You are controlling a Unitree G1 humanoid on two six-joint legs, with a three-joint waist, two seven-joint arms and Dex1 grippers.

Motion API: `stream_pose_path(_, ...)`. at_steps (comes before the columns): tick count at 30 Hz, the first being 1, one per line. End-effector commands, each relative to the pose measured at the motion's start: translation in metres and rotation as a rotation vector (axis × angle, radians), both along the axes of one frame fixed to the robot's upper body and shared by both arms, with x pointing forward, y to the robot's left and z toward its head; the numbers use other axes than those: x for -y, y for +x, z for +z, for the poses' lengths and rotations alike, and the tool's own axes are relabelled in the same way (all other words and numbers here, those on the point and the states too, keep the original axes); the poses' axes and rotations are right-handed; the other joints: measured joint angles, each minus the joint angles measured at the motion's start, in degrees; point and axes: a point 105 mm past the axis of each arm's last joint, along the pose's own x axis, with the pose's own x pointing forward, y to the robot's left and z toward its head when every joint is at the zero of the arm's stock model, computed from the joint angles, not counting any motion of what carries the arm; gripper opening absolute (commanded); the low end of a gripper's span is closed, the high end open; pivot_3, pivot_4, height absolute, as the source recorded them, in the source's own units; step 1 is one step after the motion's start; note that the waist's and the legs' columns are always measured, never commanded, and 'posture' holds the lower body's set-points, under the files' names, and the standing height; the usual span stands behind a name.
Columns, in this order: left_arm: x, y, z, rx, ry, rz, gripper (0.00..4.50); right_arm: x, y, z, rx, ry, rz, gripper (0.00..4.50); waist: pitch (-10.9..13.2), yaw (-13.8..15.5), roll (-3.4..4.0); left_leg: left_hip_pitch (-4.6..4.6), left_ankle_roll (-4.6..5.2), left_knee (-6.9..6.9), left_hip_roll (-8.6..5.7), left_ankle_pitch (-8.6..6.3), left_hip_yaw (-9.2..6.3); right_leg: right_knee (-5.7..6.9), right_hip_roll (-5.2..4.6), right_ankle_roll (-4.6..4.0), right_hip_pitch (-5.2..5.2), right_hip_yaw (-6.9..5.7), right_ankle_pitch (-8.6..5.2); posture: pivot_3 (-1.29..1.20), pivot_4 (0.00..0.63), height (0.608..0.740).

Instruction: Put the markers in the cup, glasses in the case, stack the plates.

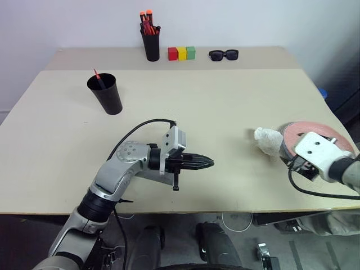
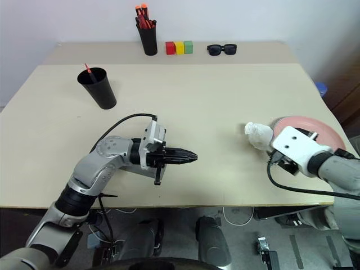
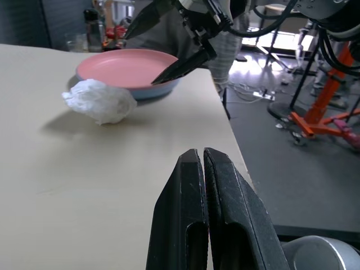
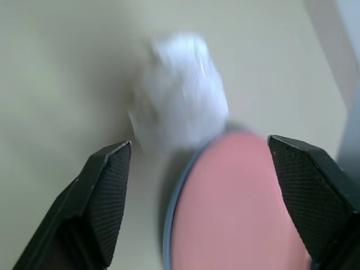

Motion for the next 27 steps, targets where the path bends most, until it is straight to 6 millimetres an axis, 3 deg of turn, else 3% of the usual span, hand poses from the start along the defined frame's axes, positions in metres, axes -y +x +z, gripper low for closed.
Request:
stream_pose_path(1, -0.001, -0.003, 0.01, 0.041, -0.025, 0.012, 0.08, -0.013, 0.014, -0.006, 0.028, 0.055, 0.019, 4.02, 0.01, 0.09, -0.01, 0.0, 0.0, -0.01, -0.01, 0.0, 0.0, 0.0, -0.01, -0.01, 0.0, 0.0, 0.0, 0.0, 0.15, 0.74)
stream_pose_path(8, -0.002, -0.004, 0.013, 0.04, -0.035, 0.039, 0.08, 0.006, 0.041, -0.036, 0.062, -0.036, -0.102, 4.02, 0.01, 0.2, 0.01, -0.08, 0.02, -0.02, -0.04, -0.01, 0.0, -0.22, -0.07, -0.17, 0.05, -0.01, 0.12, 0.0, 0.15, 0.74)
stream_pose_path(11, -0.004, -0.005, 0.012, 0.039, -0.032, 0.044, 0.08, 0.01, 0.042, -0.04, 0.065, -0.083, -0.112, 2.72, 0.01, 0.18, 0.02, -0.09, 0.07, -0.07, -0.03, -0.04, 0.0, -0.25, -0.05, -0.17, 0.04, -0.02, 0.12, 0.0, 0.15, 0.74)
stream_pose_path(15, -0.003, -0.005, 0.011, 0.036, -0.028, 0.04, 0.08, 0.007, 0.038, -0.034, 0.074, -0.09, -0.094, 0.64, 0.0, 0.12, 0.03, -0.08, 0.07, -0.1, -0.02, -0.04, -0.02, -0.25, -0.02, -0.17, 0.03, -0.03, 0.12, 0.0, 0.15, 0.74)
stream_pose_path(17, -0.003, -0.005, 0.011, 0.035, -0.029, 0.036, 0.08, 0.006, 0.035, -0.027, 0.085, -0.081, -0.092, 0.05, 0.0, 0.14, 0.02, -0.08, 0.07, -0.1, -0.02, -0.04, -0.02, -0.25, -0.02, -0.17, 0.03, -0.03, 0.12, 0.0, 0.15, 0.74)
stream_pose_path(21, -0.001, -0.004, 0.012, 0.033, -0.03, 0.028, 0.08, 0.017, 0.027, 0.0, 0.136, -0.081, -0.131, 0.05, 0.01, 0.19, 0.03, -0.09, 0.07, -0.09, -0.03, -0.04, -0.02, -0.25, -0.03, -0.16, 0.03, -0.03, 0.11, 0.0, 0.15, 0.74)
stream_pose_path(24, -0.002, -0.003, 0.012, 0.027, -0.032, 0.026, 0.08, 0.043, 0.018, 0.027, 0.186, -0.071, -0.241, 0.05, 0.01, 0.27, 0.03, -0.1, 0.07, -0.08, -0.03, -0.04, -0.01, -0.26, -0.04, -0.16, 0.04, -0.03, 0.12, 0.0, 0.15, 0.74)
stream_pose_path(26, -0.003, -0.002, 0.011, 0.023, -0.032, 0.026, 0.08, 0.06, 0.012, 0.032, 0.168, -0.06, -0.307, 0.05, 0.01, 0.32, 0.03, -0.11, 0.07, -0.08, -0.03, -0.04, -0.02, -0.28, -0.04, -0.16, 0.05, -0.04, 0.12, 0.0, 0.15, 0.74)
stream_pose_path(27, -0.003, -0.001, 0.01, 0.022, -0.032, 0.028, 0.08, 0.073, 0.009, 0.031, 0.156, -0.076, -0.351, 0.32, 0.01, 0.34, 0.03, -0.11, 0.07, -0.08, -0.03, -0.04, -0.02, -0.3, -0.04, -0.16, 0.05, -0.04, 0.12, 0.0, 0.15, 0.74)
